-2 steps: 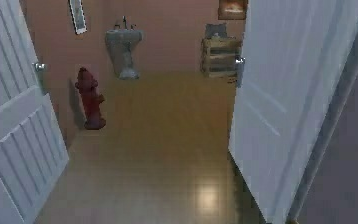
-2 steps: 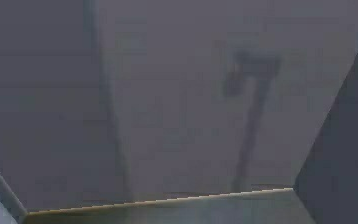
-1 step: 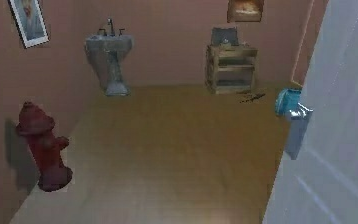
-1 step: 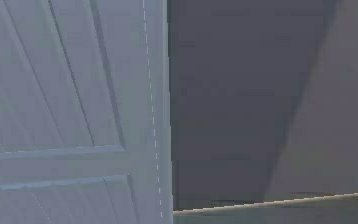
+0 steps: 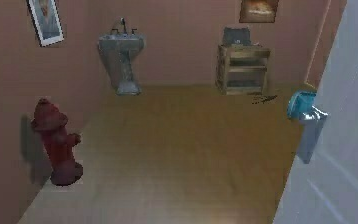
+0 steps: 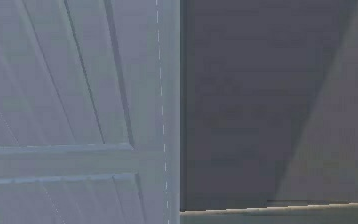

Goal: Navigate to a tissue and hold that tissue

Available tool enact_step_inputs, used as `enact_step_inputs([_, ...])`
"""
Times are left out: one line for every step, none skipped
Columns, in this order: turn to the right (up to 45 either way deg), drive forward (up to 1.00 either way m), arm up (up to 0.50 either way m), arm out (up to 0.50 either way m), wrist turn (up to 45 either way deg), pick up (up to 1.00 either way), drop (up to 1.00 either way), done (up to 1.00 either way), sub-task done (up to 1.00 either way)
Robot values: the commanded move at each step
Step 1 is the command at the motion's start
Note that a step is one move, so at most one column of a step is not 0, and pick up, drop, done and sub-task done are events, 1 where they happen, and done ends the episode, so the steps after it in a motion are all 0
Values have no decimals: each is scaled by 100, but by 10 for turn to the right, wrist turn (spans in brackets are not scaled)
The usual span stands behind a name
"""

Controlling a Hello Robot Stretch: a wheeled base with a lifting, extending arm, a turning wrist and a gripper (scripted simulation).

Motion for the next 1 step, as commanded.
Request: enact_step_inputs([0, 100, 0, 0, 0, 0, 0, 0, 0])
